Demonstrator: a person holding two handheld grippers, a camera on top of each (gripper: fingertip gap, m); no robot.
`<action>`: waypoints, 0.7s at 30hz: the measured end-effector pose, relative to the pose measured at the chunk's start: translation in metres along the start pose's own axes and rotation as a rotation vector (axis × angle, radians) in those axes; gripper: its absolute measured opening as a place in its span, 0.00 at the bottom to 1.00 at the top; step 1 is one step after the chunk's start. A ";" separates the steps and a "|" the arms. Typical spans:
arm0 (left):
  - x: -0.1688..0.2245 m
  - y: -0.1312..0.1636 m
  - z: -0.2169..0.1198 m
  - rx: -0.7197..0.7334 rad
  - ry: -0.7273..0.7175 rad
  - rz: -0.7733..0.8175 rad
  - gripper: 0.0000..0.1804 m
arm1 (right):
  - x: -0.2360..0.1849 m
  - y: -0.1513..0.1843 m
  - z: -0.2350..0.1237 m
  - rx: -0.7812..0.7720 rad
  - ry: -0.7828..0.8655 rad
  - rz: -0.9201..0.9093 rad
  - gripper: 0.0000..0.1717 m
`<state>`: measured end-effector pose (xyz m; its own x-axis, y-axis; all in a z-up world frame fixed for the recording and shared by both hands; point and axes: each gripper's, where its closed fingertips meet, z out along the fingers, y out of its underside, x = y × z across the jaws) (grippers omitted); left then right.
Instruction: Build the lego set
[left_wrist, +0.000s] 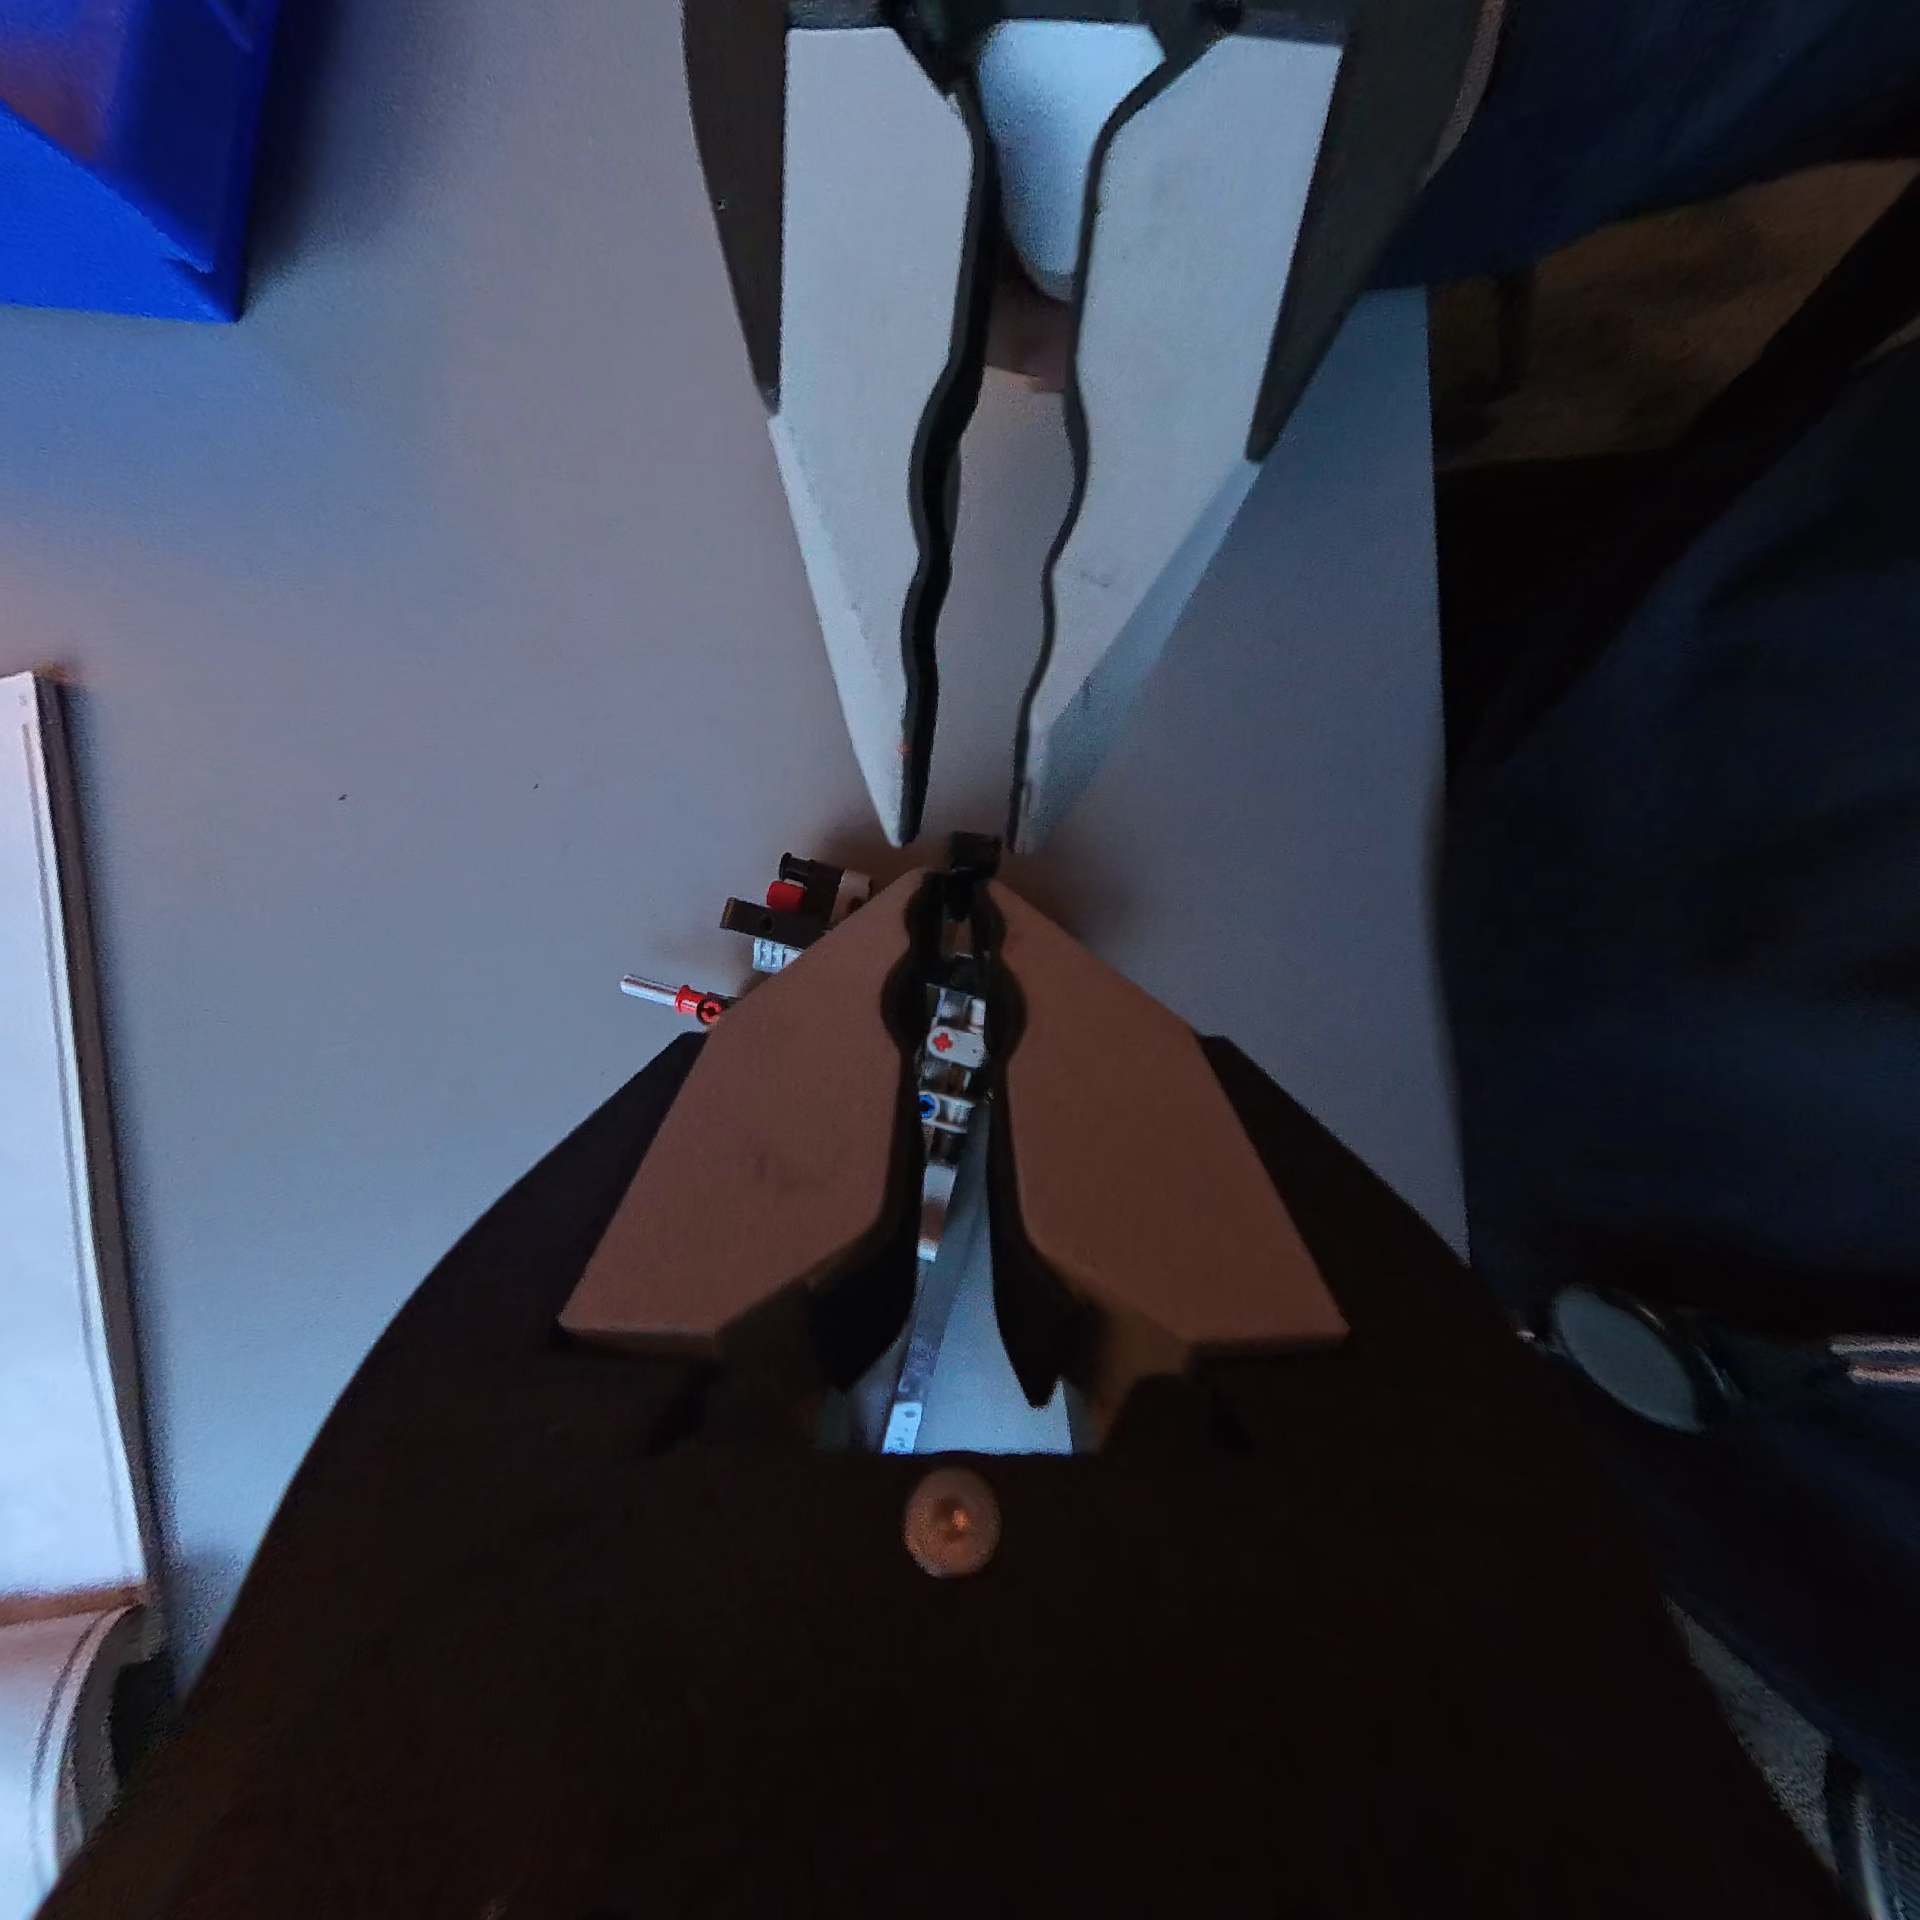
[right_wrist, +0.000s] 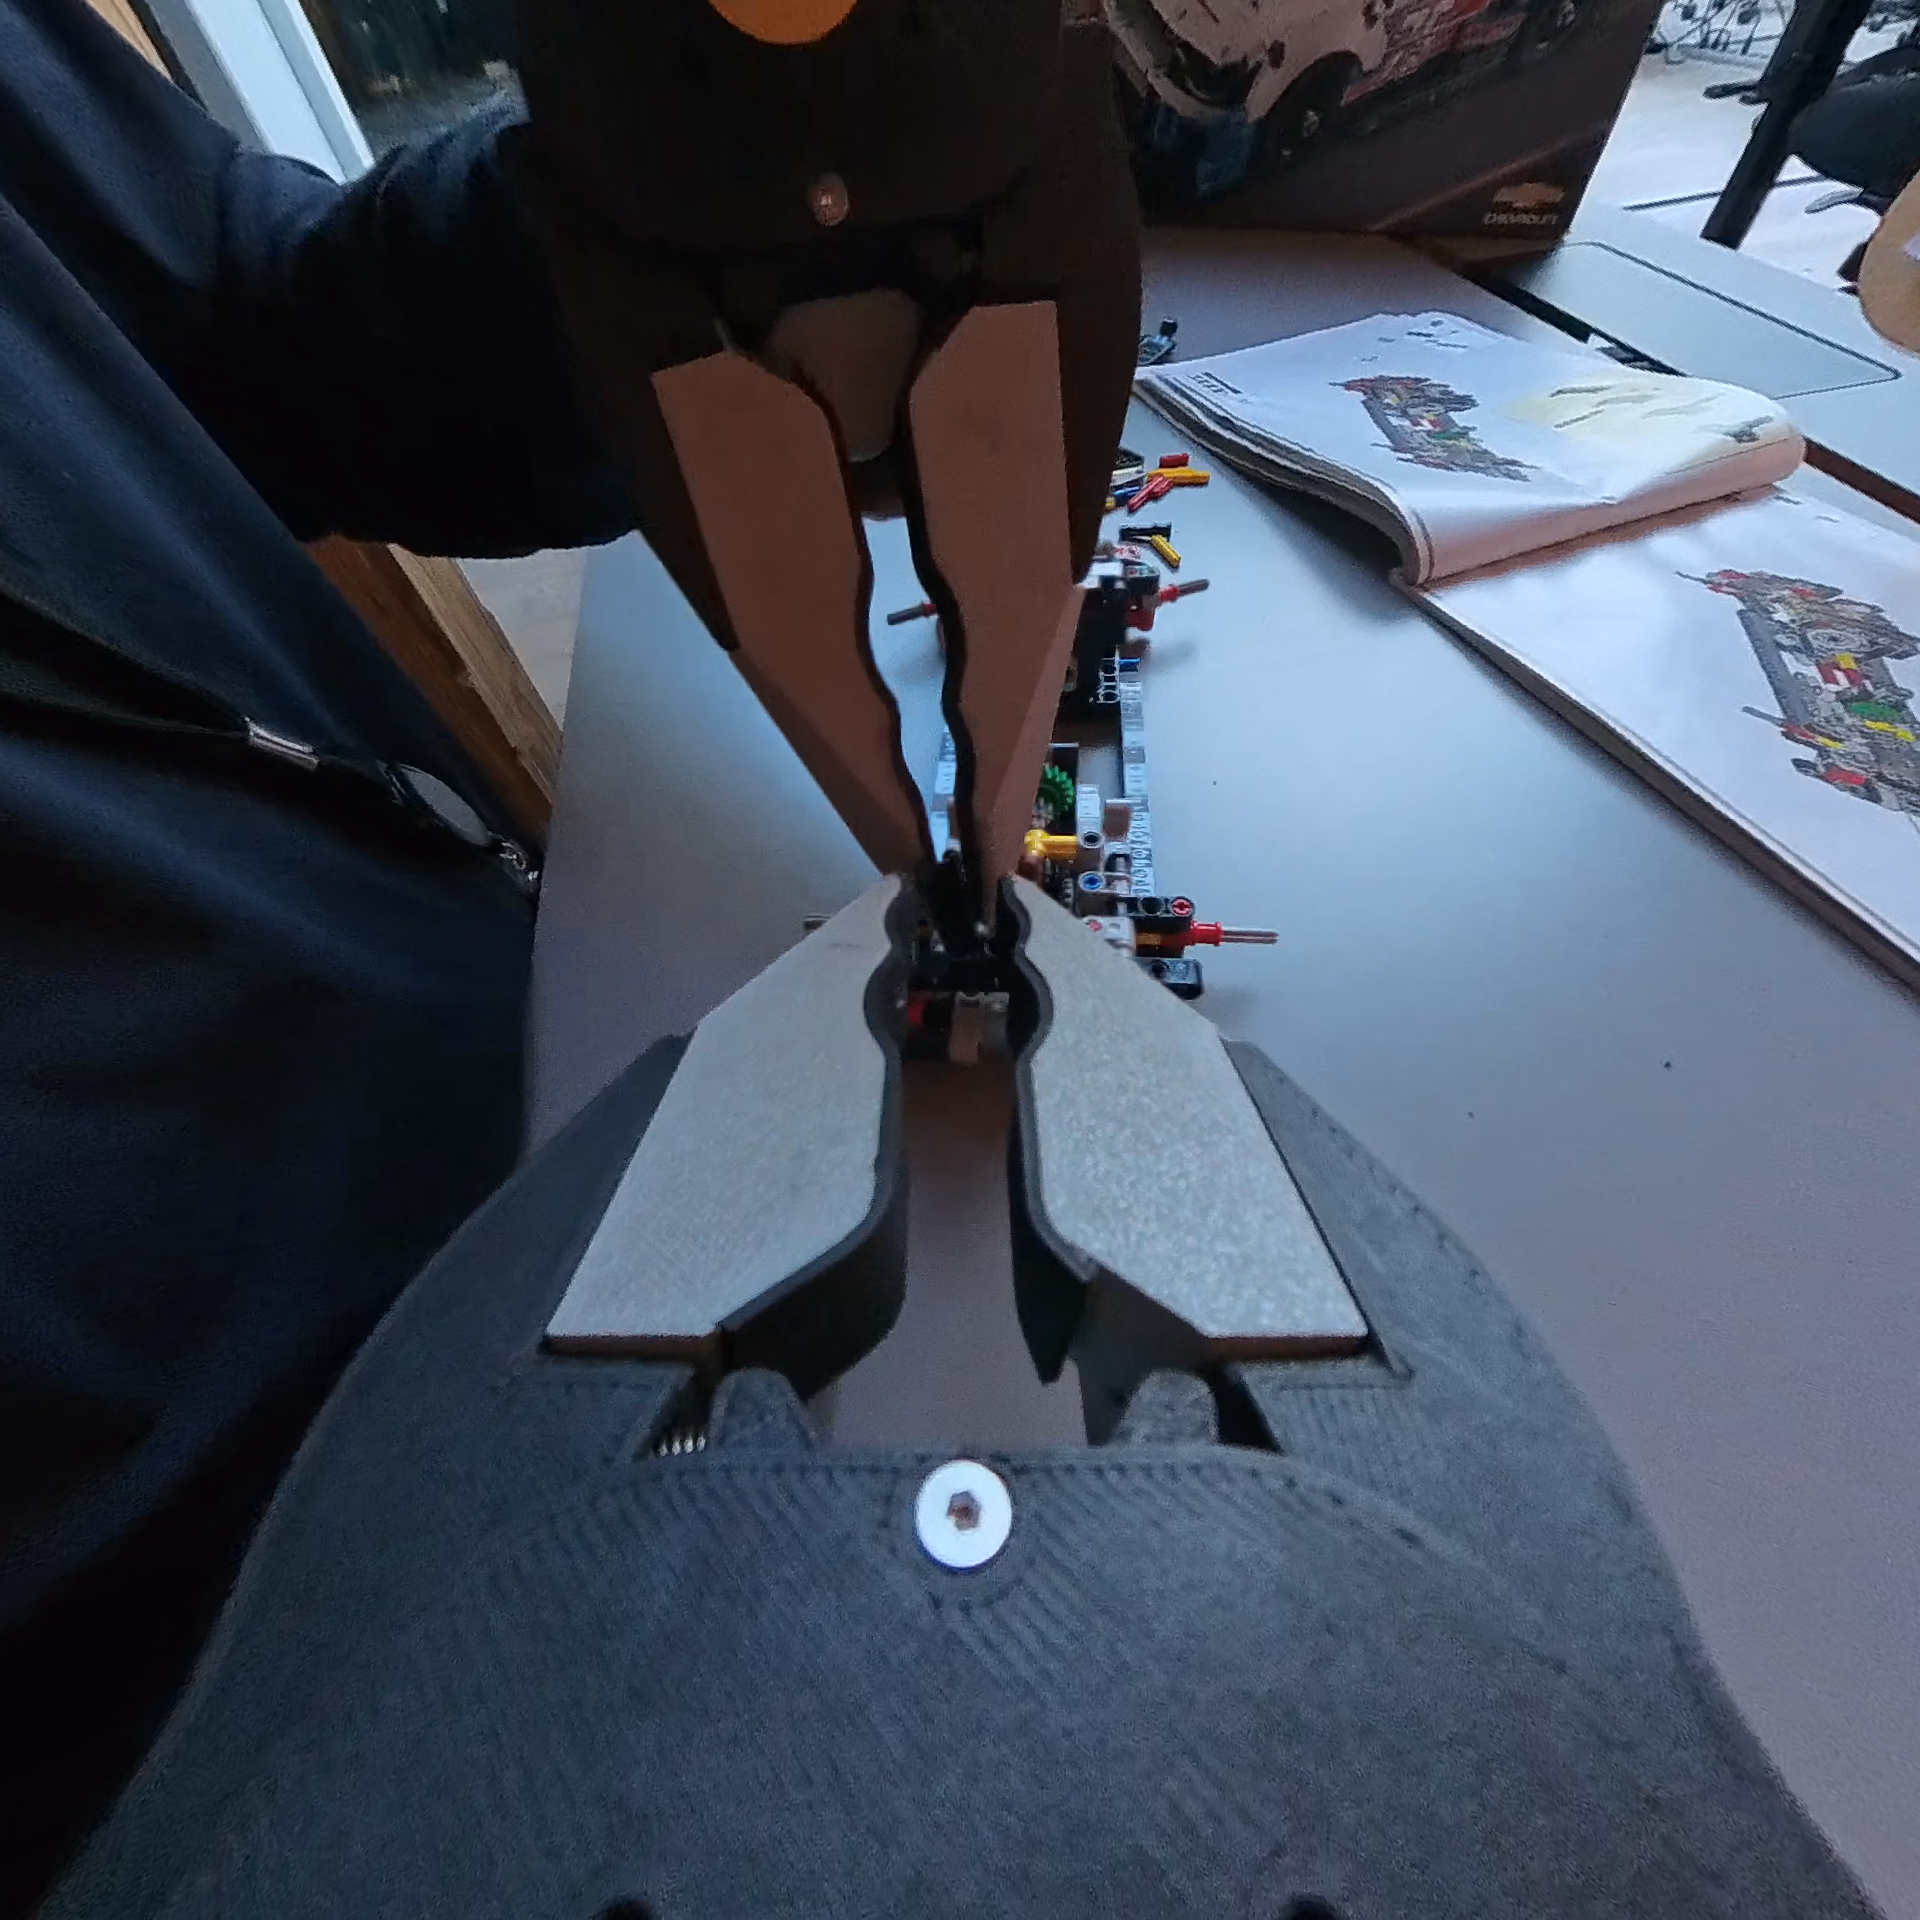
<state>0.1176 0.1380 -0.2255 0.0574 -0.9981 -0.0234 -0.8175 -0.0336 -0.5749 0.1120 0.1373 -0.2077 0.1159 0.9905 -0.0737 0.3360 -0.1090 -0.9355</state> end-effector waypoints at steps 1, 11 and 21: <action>0.001 -0.001 0.001 -0.010 -0.004 0.011 0.01 | -0.001 0.001 0.001 -0.006 -0.008 -0.006 0.06; -0.003 -0.001 0.000 0.038 -0.058 -0.038 0.03 | 0.002 -0.001 -0.006 0.024 0.021 -0.019 0.03; 0.003 -0.014 -0.010 0.204 -0.038 -0.093 0.01 | -0.006 -0.021 -0.016 0.206 -0.042 -0.022 0.03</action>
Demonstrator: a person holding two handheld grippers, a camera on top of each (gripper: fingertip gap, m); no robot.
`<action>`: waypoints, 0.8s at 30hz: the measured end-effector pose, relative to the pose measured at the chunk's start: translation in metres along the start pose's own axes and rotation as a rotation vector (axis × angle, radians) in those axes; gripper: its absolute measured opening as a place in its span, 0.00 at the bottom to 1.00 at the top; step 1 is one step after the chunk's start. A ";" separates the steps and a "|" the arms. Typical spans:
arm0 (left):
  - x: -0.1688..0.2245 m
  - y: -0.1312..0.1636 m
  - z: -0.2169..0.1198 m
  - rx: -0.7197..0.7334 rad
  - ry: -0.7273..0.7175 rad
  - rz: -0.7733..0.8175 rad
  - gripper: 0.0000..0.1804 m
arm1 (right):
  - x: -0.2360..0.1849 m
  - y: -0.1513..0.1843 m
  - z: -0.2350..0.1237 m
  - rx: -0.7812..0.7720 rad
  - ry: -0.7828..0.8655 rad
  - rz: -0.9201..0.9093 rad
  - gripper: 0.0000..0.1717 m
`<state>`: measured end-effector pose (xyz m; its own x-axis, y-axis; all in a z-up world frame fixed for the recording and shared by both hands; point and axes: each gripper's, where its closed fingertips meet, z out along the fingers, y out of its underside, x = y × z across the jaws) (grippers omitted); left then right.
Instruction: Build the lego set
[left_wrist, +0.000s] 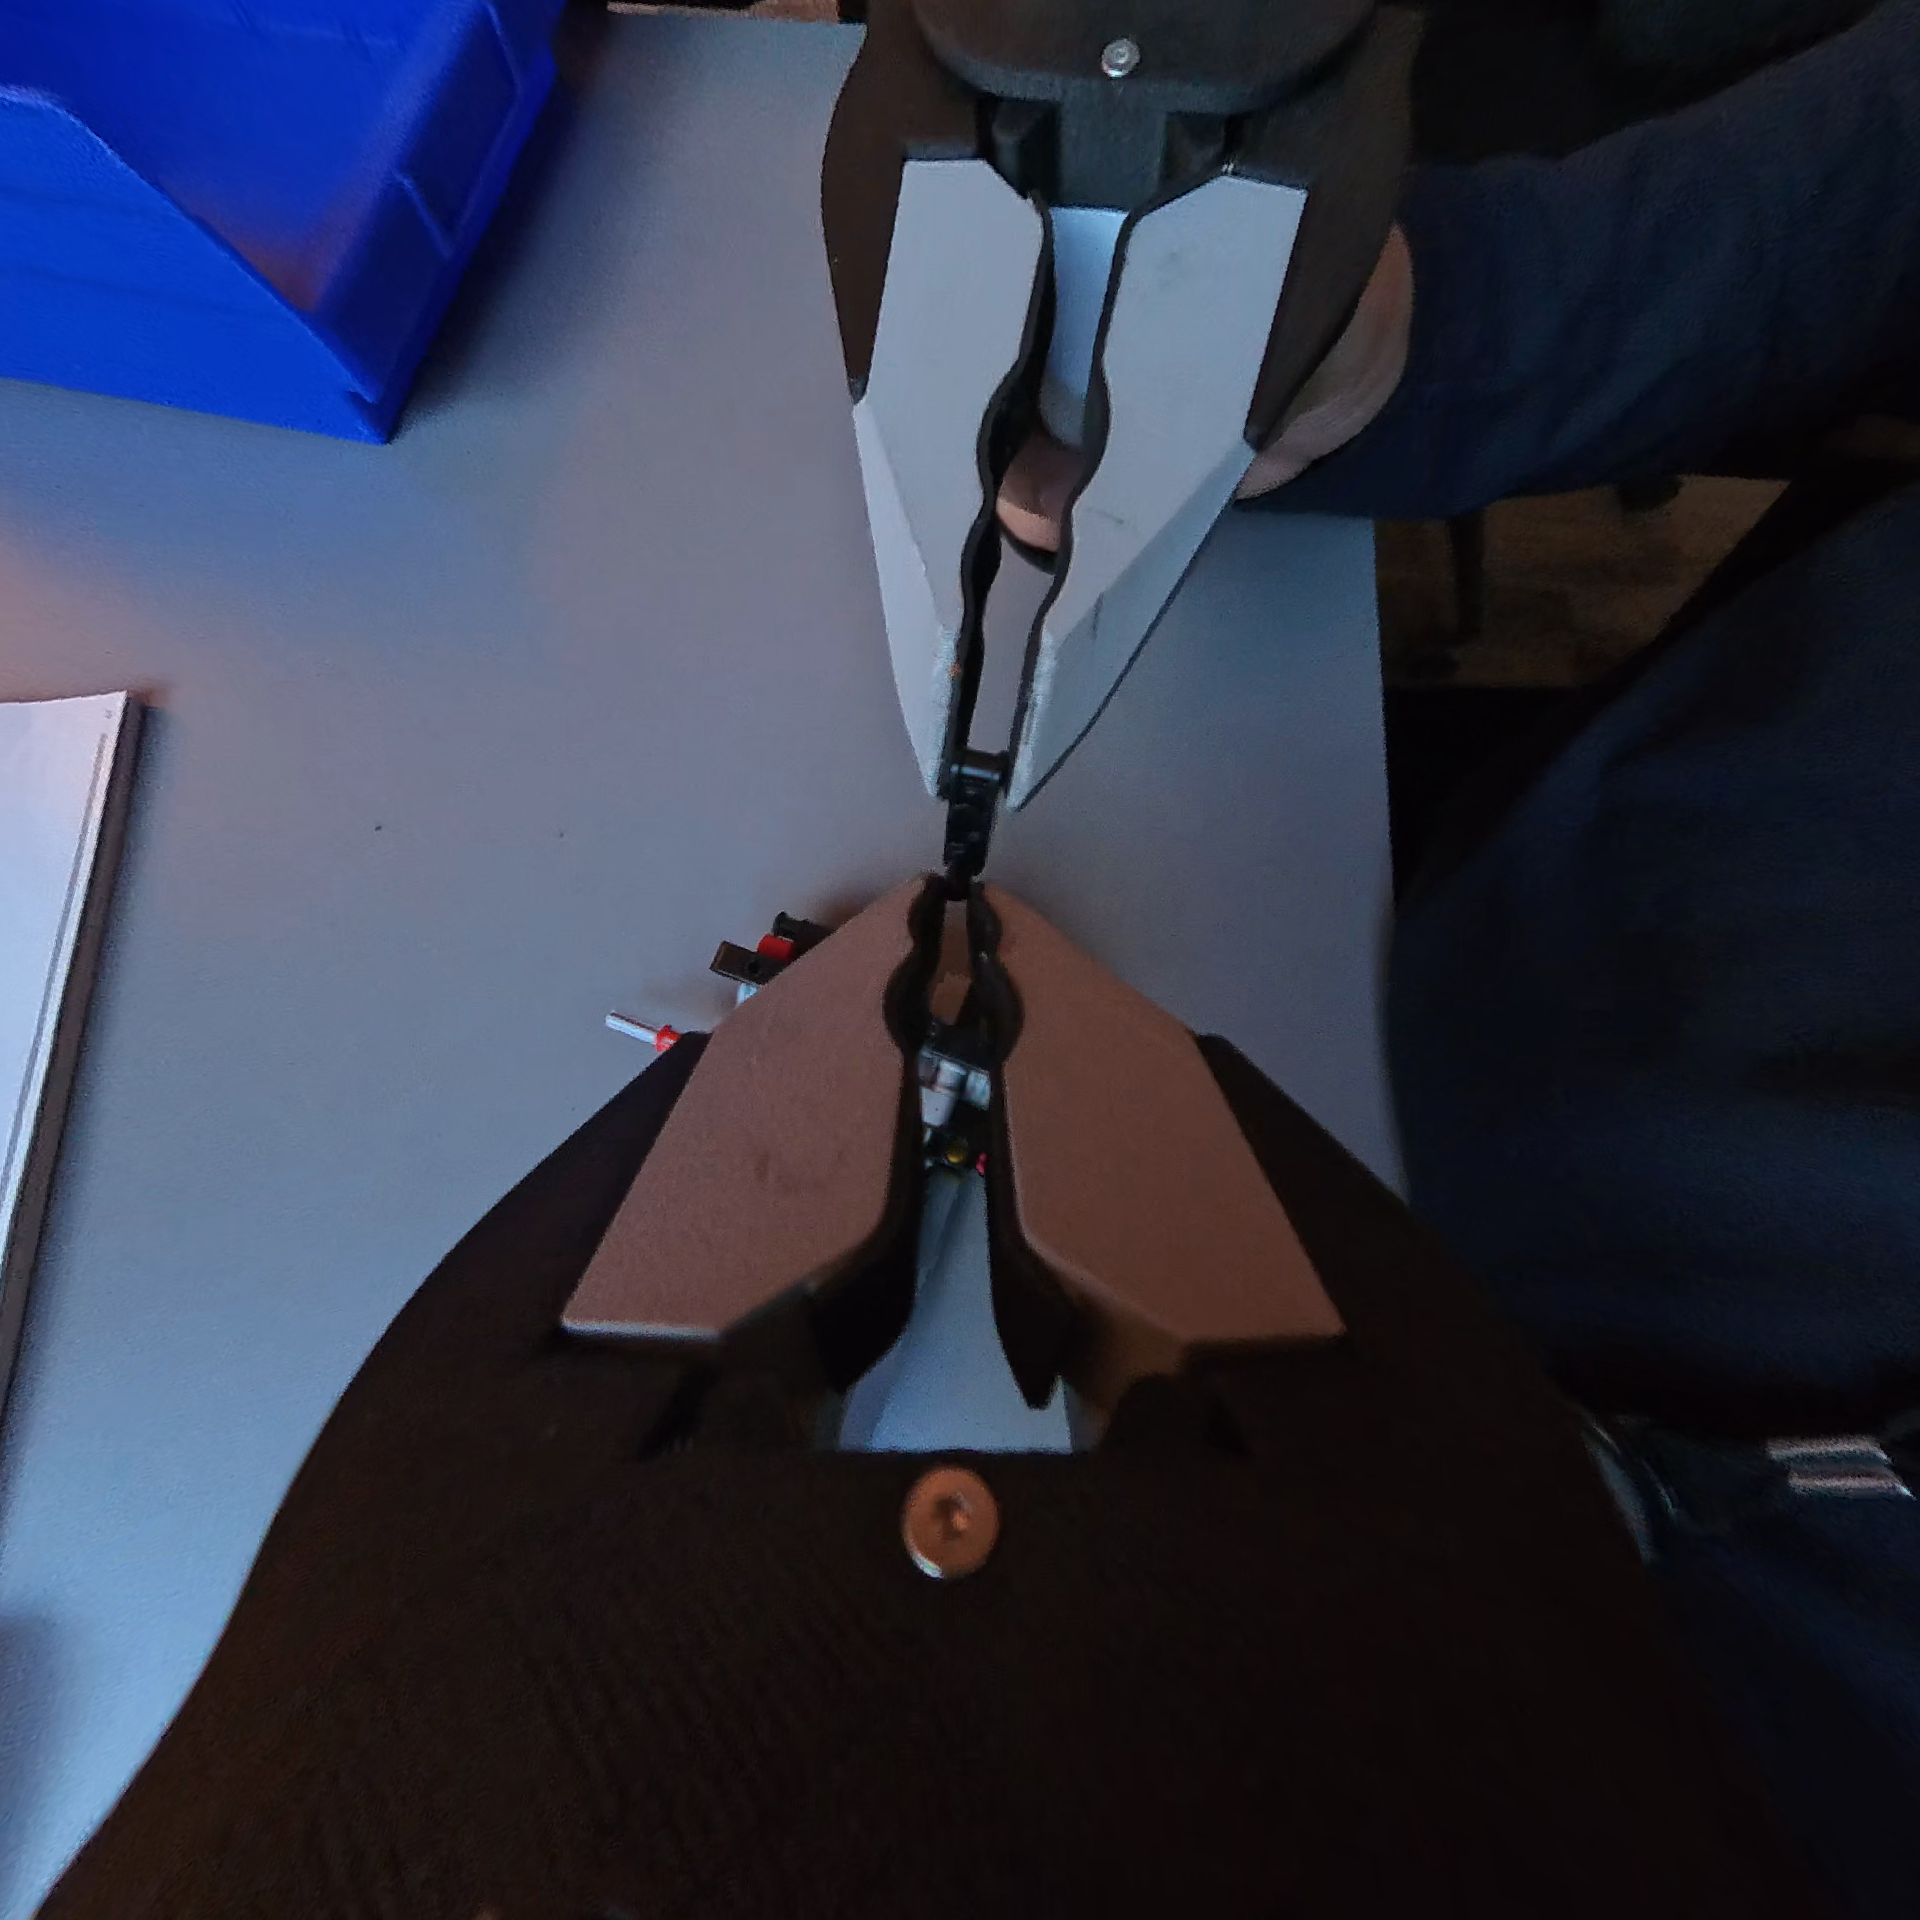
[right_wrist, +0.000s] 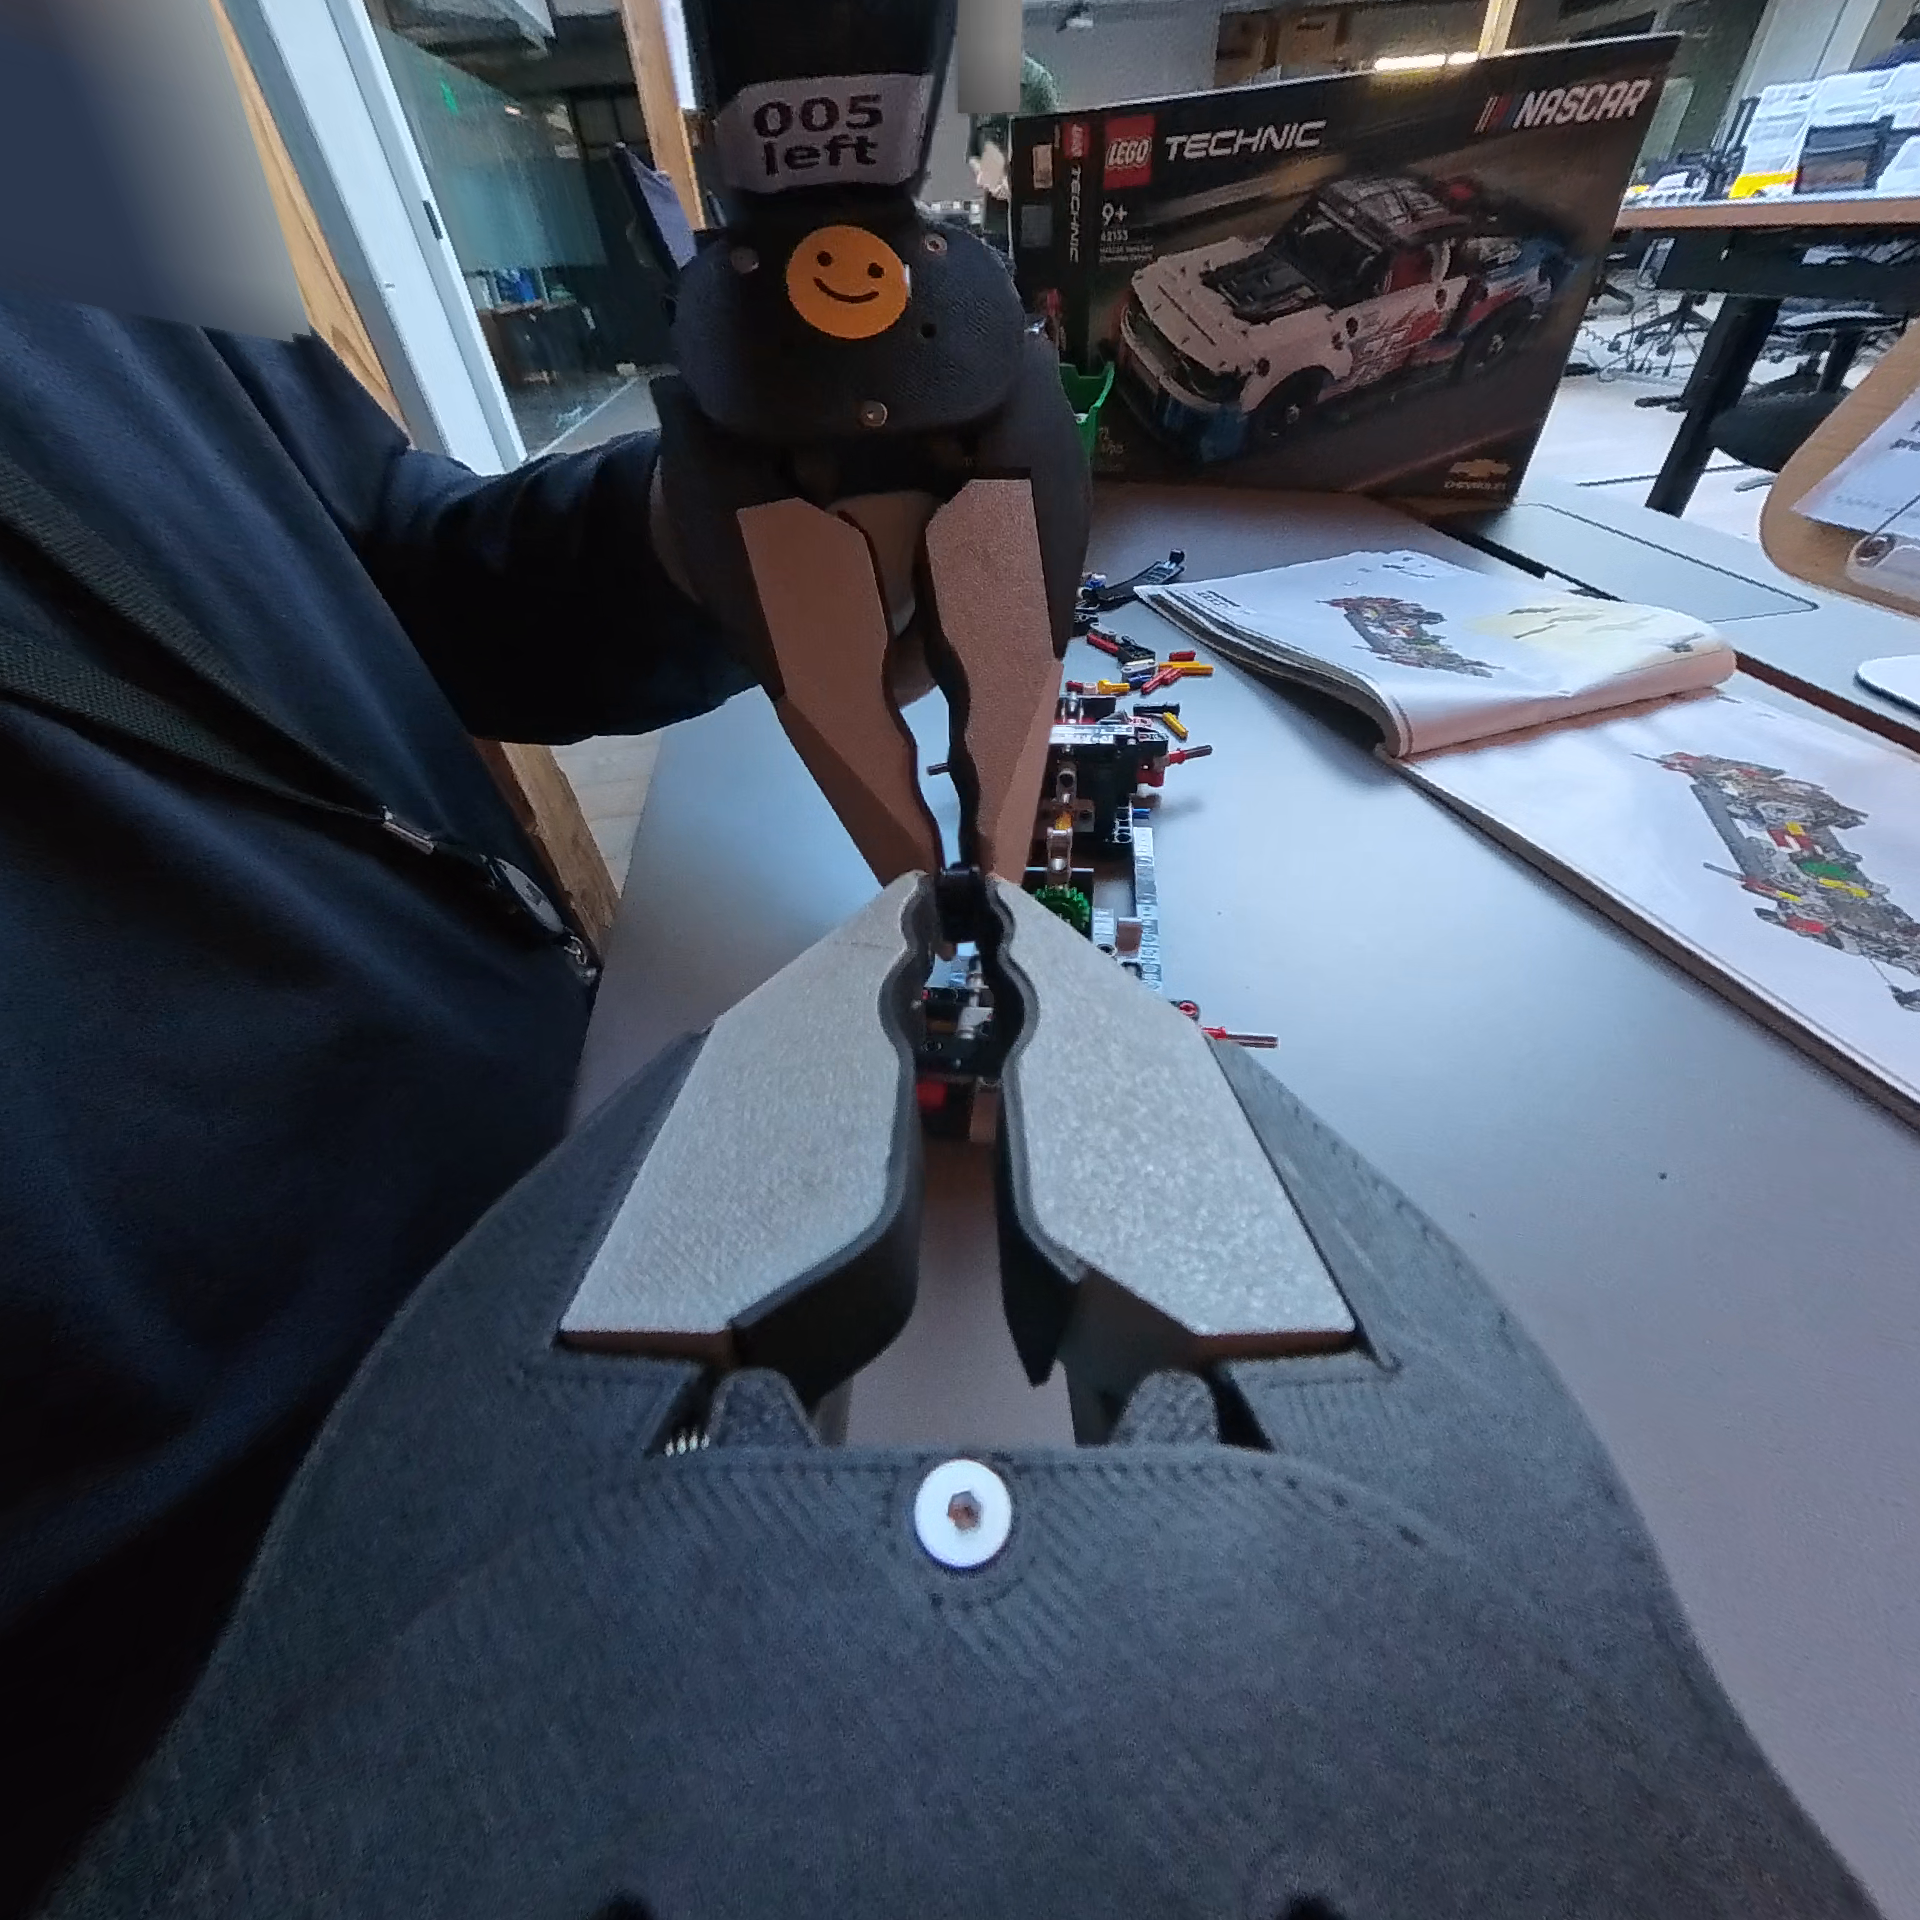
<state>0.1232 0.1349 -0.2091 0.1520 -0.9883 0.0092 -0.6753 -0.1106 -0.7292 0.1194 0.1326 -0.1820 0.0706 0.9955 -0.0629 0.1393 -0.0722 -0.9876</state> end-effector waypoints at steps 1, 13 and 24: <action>0.001 0.000 0.000 0.004 0.012 -0.005 0.01 | -0.001 0.000 0.000 0.000 0.000 -0.001 0.03; -0.006 0.018 0.004 -0.077 -0.037 0.003 0.03 | 0.008 0.041 0.003 -0.247 0.098 -0.019 0.03; -0.028 0.072 -0.014 -0.260 -0.002 0.011 0.41 | 0.009 0.084 0.010 -0.480 0.100 0.080 0.03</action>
